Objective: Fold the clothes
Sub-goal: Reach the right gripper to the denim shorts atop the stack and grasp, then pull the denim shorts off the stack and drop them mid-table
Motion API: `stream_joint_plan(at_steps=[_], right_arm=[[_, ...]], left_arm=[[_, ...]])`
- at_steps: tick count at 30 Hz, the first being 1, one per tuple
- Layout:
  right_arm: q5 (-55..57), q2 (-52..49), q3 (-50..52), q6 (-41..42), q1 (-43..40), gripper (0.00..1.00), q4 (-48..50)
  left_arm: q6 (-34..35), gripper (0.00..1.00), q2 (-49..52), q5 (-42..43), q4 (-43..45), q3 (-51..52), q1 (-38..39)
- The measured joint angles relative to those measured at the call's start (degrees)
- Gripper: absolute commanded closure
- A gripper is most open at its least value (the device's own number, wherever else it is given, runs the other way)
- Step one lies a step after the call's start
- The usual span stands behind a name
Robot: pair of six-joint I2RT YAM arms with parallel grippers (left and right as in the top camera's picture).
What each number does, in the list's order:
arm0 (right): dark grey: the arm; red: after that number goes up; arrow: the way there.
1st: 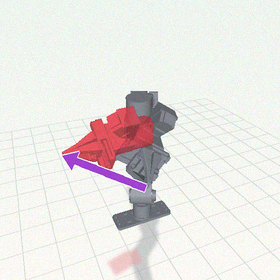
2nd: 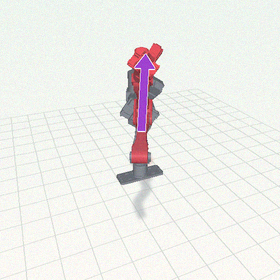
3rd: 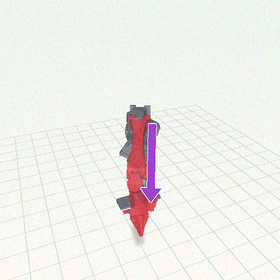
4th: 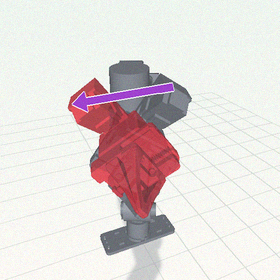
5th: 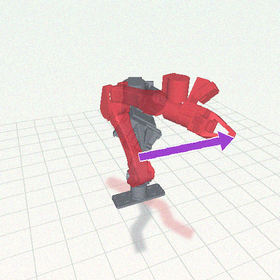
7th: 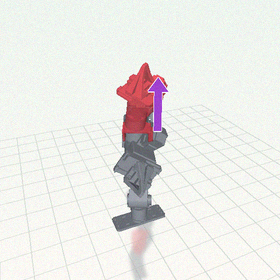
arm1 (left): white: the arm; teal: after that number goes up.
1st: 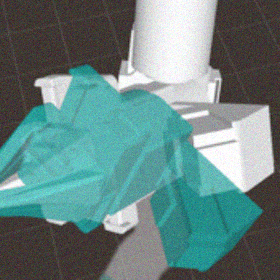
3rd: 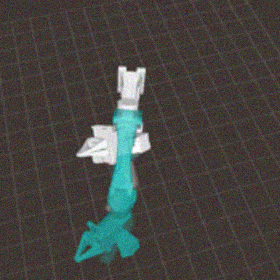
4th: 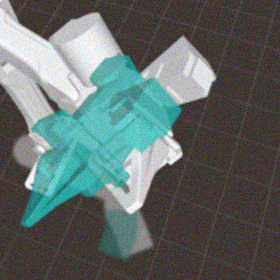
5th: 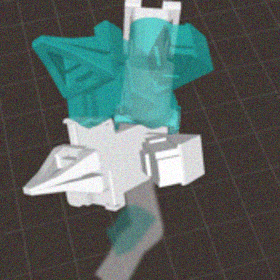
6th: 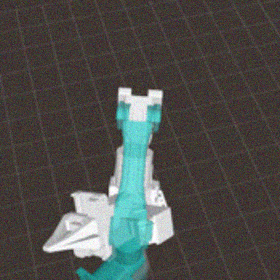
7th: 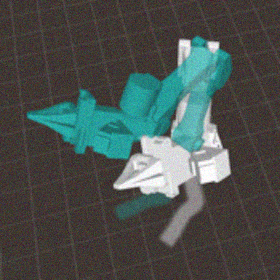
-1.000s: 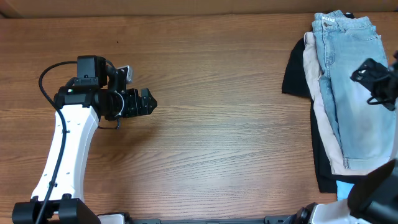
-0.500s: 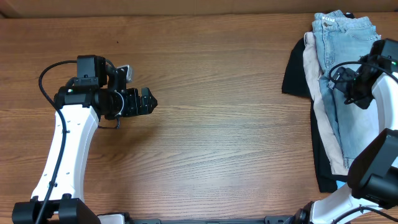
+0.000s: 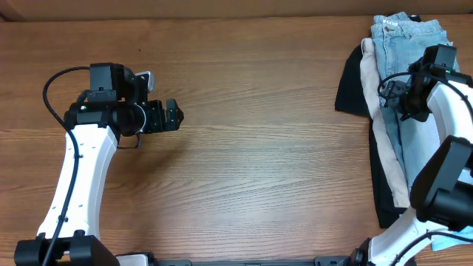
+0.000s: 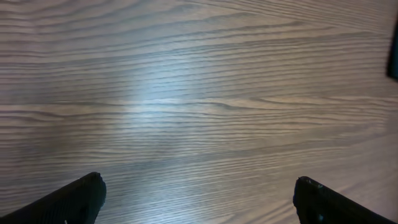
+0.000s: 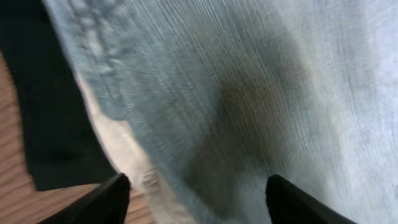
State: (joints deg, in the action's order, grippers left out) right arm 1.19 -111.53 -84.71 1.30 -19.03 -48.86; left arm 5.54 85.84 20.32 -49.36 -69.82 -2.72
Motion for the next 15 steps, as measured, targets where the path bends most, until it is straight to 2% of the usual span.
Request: stream_joint_plan(at_steps=[1, 4, 6, 11, 15], right_arm=[[0.50, -0.59, 0.00, -0.37, -0.02, 0.42, 0.15], [1.90, -1.62, 0.00, -1.05, -0.07, 0.46, 0.68], [2.73, -1.68, 0.00, -1.20, -0.07, 0.53, 1.27], [5.03, -1.68, 0.00, -1.81, -0.07, 0.96, 2.40], [5.44, -1.68, -0.02, -1.38, -0.07, 0.96, 2.82]], left_arm=[[0.00, 0.00, 0.00, -0.70, 0.11, 0.02, 0.00], [-0.04, 0.00, 0.11, -2.62, 0.11, 0.02, 0.00], [-0.09, 0.00, 0.33, -3.63, 0.11, 0.02, 0.00], [-0.11, 0.00, 0.55, -5.01, 1.14, 0.00, 0.00], [-0.09, 0.07, 0.55, -6.03, 1.95, 0.00, 0.00]])
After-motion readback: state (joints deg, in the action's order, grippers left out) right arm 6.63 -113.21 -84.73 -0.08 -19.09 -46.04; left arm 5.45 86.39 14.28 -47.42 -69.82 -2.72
